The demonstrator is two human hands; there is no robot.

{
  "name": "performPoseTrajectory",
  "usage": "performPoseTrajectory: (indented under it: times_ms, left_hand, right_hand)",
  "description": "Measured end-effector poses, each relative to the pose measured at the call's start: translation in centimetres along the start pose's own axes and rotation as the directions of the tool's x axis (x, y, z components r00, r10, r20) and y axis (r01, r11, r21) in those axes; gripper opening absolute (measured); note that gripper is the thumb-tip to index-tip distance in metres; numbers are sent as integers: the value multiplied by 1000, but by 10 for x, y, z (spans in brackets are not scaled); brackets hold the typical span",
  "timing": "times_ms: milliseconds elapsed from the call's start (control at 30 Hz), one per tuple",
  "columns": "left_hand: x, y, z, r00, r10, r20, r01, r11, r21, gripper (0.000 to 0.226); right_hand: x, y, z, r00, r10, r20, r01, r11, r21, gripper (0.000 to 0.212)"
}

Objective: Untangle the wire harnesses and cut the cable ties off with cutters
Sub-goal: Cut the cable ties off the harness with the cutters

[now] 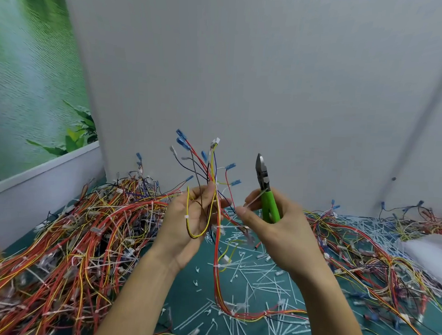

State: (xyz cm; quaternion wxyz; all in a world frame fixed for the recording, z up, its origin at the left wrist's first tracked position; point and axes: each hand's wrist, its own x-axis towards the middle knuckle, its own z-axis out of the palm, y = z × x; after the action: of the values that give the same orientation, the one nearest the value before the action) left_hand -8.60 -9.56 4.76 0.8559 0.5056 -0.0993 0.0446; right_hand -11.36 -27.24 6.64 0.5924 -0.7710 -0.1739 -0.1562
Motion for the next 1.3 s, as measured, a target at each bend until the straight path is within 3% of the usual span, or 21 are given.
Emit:
performPoseTrajectory:
  times_ms: [200,300,433,600,767,1067,1300]
  left_hand:
    - [-5,-1,5,999,-9,51,5,997,77,25]
    - [-5,-4,5,999,-13,51,9,996,85,26]
    - [-2,-3,2,999,-23,31,22,999,50,26]
    - [-2,-4,3,992,-74,99,73,997,10,21]
    - [-9,-5,8,973,-128,193,114,990,82,50]
    - [-9,-9,11,982,-59,180,37,992,121,35]
    - [-9,-12,11,979,-42,201,3,981,193,27]
  right_hand:
    - [5,10,-3,991,116,60,-119,991,64,10]
    - [6,11,-2,992,101,82,-104,994,30,13]
    - [5,10,-2,998,57,39,-60,995,78,10]
    - [4,8,-1,993,110,-48,-95,963,254,12]
    - [6,5,-3,980,185,-67,-147,916,373,16]
    - [2,1,0,993,93,-66,-69,951,300,20]
    - [0,-2,1,989,15,-150,4,992,124,27]
